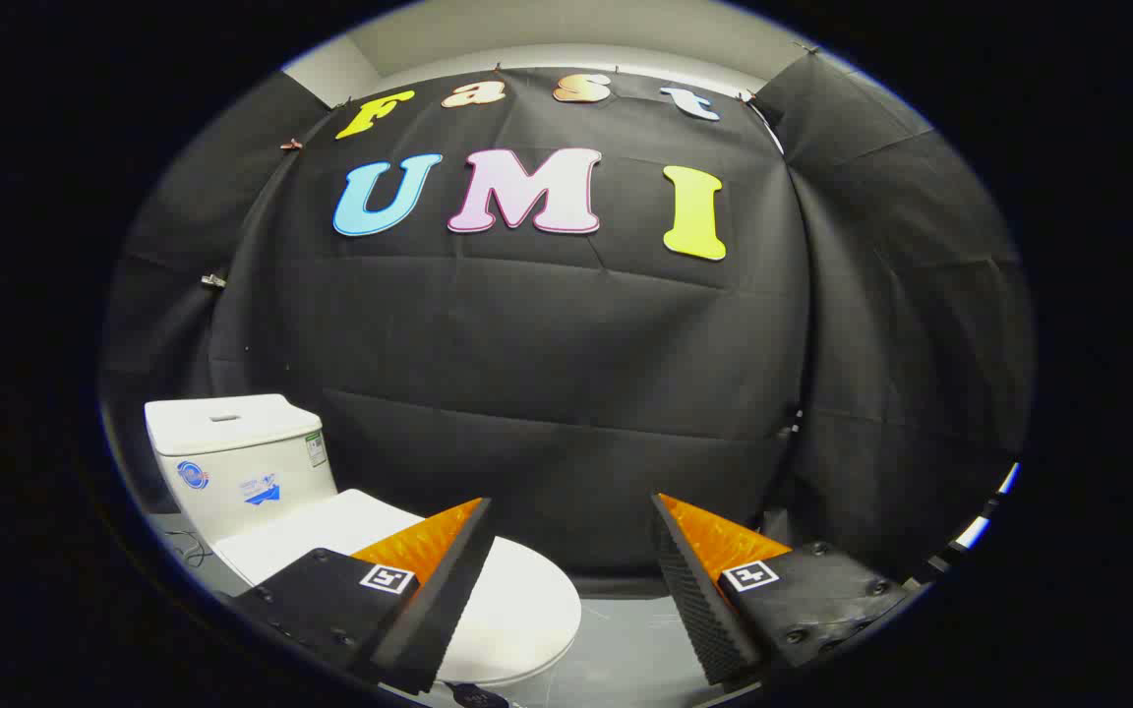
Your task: Open the toilet lid.
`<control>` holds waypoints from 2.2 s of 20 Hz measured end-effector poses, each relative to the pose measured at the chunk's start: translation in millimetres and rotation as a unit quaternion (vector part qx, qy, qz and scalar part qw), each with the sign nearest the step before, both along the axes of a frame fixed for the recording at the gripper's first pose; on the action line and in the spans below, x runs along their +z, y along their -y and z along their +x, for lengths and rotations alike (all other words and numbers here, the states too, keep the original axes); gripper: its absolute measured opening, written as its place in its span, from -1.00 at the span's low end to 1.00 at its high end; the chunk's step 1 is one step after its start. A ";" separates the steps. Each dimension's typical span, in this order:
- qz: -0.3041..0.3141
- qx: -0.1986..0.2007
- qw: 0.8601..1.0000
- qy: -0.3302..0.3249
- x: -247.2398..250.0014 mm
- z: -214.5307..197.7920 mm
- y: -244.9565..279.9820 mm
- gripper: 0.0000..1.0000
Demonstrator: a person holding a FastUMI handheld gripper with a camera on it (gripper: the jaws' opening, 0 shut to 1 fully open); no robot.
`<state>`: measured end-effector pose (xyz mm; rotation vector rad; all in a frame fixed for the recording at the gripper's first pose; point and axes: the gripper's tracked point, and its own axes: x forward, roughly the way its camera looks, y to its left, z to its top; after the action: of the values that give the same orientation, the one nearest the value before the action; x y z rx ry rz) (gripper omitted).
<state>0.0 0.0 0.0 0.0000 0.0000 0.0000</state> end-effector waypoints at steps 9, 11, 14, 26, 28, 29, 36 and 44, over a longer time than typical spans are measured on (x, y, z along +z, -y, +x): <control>0.006 0.000 1.000 -0.002 -1.7 -0.1 1.2 0.95; 0.007 0.000 1.000 -0.003 -0.9 0.1 1.8 0.95; 0.008 -0.001 1.000 -0.002 -1.1 -0.1 2.2 0.95; 0.011 -0.001 1.000 -0.004 -2.4 1.6 2.9 0.95; 0.010 -0.001 1.000 -0.004 -2.0 0.6 3.3 0.95; 0.010 -0.002 1.000 -0.004 -2.4 0.4 3.6 0.95; 0.014 -0.004 1.000 -0.006 -3.4 1.5 6.4 0.95; 0.014 -0.007 1.000 -0.005 -2.5 1.6 9.2 0.95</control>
<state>1.6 -9.2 -2.5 0.0273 0.0096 -0.0133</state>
